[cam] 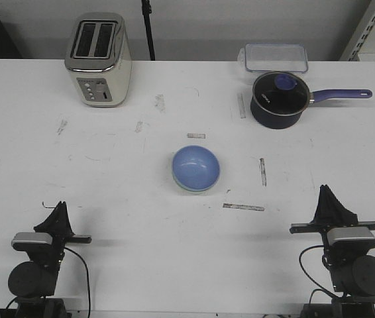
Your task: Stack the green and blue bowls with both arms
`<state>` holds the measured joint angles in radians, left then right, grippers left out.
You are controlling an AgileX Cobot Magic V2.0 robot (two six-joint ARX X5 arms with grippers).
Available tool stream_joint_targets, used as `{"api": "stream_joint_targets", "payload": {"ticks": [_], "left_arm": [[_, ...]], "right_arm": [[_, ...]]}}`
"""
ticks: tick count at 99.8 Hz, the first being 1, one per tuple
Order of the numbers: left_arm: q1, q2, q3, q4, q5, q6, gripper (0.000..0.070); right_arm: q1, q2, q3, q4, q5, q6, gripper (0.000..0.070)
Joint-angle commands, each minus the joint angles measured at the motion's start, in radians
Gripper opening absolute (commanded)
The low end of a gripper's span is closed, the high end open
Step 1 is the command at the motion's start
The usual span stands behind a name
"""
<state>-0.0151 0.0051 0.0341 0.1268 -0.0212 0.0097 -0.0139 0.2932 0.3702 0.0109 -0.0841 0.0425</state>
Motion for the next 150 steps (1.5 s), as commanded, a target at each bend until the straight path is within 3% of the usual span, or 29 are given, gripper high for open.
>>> {"api": "stream_joint_targets", "payload": {"ticks": [1, 121, 150], "left_arm": [[0.002, -0.002, -0.023, 0.017, 0.002, 0.005, 0.0004], [0.002, -0.002, -0.023, 0.016, 0.002, 0.005, 0.0003], [0.002, -0.002, -0.023, 0.016, 0.002, 0.005, 0.0004]], "right_arm": [[0.0, 0.0, 0.002, 0.011, -0.002, 0.013, 0.0009], [0.0, 0.0, 0.002, 0.006, -0.003, 0.006, 0.0009], [0.002, -0.087, -0.106, 0.005, -0.01, -0.021, 0.0009]]}}
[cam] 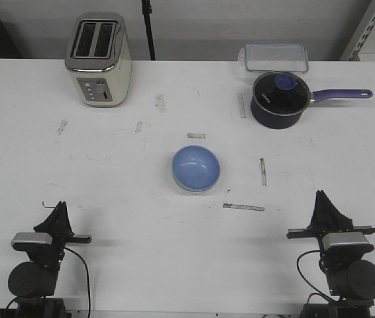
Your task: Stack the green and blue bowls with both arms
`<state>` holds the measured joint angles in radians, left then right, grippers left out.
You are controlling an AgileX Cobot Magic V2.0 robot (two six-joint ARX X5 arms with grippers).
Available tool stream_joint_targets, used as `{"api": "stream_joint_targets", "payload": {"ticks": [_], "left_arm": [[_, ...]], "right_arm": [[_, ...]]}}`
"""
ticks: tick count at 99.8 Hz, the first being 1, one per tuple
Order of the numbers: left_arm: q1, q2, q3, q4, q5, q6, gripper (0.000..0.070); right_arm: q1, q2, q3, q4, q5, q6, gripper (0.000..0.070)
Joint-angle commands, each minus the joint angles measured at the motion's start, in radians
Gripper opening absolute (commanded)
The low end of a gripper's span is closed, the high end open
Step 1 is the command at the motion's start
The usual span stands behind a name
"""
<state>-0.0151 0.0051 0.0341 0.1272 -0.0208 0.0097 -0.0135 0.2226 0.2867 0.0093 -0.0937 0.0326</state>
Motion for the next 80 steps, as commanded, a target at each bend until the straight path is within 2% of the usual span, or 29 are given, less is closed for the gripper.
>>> {"api": "stream_joint_targets", "payload": {"ticks": [1, 19, 36, 55, 68, 80], "left_arm": [[0.002, -0.002, -0.023, 0.016, 0.002, 0.005, 0.0003], [0.002, -0.002, -0.023, 0.016, 0.002, 0.005, 0.0003], [0.002, -0.002, -0.023, 0.016, 0.002, 0.005, 0.0003], [0.002, -0.002, -0.023, 0.014, 0.002, 0.005, 0.0003], [0.002, -0.002, -0.023, 0.014, 0.002, 0.005, 0.0003], [0.002, -0.002, -0.023, 0.014, 0.002, 0.005, 0.0004]], "right_arm": [[0.002, -0.02, -0.028, 0.007, 0.0, -0.011, 0.0009], [0.002, -0.114, -0.126, 0.014, 0.006, -0.007, 0.0008], [0.002, -0.228, -0.197, 0.014, 0.069, -0.006, 0.0009], [0.013, -0.221, -0.232, 0.016, 0.068, 0.024, 0.0008], [0.025, -0.222, -0.275, 0.072, 0.067, 0.039, 0.0009], [0.033, -0.222, -0.274, 0.049, 0.068, 0.049, 0.0009]]}}
